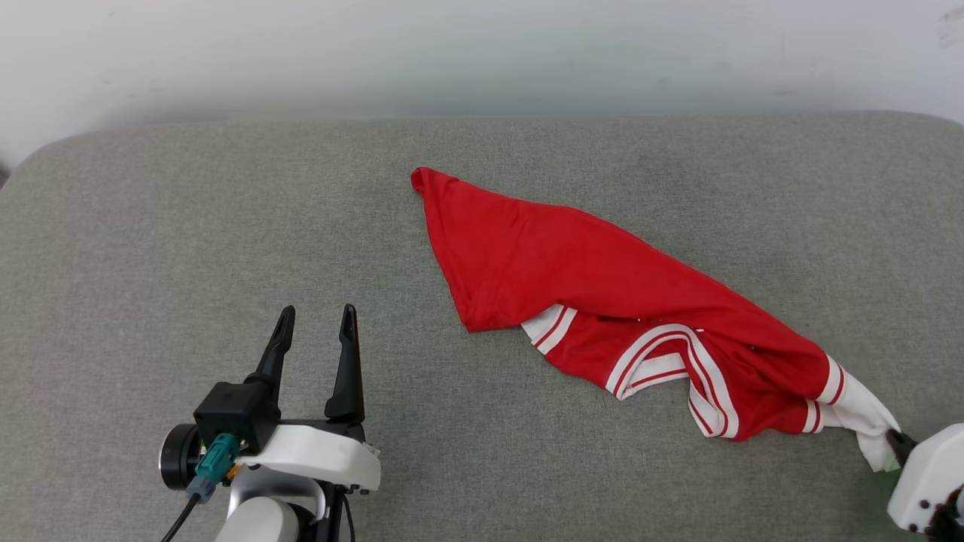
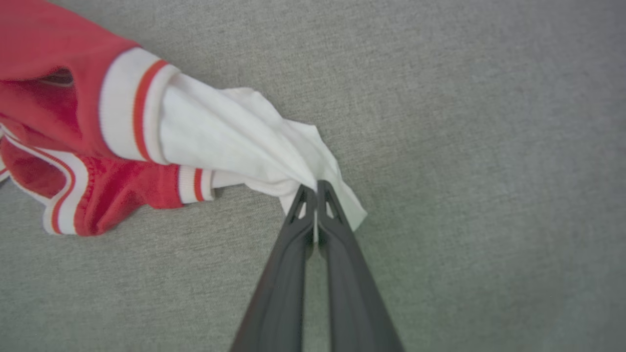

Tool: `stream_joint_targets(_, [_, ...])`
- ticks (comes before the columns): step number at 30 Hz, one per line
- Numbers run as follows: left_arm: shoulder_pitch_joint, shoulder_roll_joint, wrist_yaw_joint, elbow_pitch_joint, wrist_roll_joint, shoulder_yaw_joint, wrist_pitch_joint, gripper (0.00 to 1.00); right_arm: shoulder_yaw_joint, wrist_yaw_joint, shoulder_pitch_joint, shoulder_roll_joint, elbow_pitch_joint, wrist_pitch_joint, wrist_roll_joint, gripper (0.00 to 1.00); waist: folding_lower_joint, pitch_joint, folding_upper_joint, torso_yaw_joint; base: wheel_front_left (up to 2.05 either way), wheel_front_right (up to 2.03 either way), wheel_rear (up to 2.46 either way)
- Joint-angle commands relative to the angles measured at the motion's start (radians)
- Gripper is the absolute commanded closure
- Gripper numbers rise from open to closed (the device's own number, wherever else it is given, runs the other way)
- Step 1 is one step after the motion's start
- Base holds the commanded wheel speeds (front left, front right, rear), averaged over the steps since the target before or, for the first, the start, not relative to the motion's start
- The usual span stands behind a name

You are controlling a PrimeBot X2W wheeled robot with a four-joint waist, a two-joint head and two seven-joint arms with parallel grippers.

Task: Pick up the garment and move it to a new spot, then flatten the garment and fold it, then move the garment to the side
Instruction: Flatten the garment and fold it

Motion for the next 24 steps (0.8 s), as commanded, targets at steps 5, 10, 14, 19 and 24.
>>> stream_joint_targets(5, [0.0,0.008,-0.001,0.008,0.002,-0.004,-0.001,0.0,0.05,-0.001,-0.028,0.015,0.028,-0.161,0.008,0.0,-0.0001,-0.015,0.0,0.002,0.0,0.0,0.0])
stream_joint_targets(10, [0.022,0.014,0.007,0.012,-0.007,-0.003,0.005,0.0,0.074,-0.001,-0.028,0.017,-0.012,-0.347,-0.026,0.0,-0.0001,-0.051,0.0,0.007,0.0,0.0,0.0])
stream_joint_targets(14, [0.046,0.019,0.013,0.011,-0.011,0.0,0.011,0.0,0.082,-0.001,-0.009,0.041,-0.076,-0.459,-0.066,0.0,-0.0001,-0.082,0.0,0.009,0.0,0.0,0.0])
stream_joint_targets(19, [0.078,0.033,0.019,0.008,-0.016,0.0,0.026,0.0,0.116,-0.001,0.037,0.084,-0.177,-0.54,-0.117,0.0,-0.0001,-0.119,0.0,0.011,0.0,0.0,0.0])
stream_joint_targets(24, [0.104,0.048,0.031,-0.003,-0.017,0.001,0.048,0.0,0.156,-0.001,0.101,0.128,-0.286,-0.55,-0.153,0.0,-0.0001,-0.139,0.0,0.007,0.0,0.0,0.0])
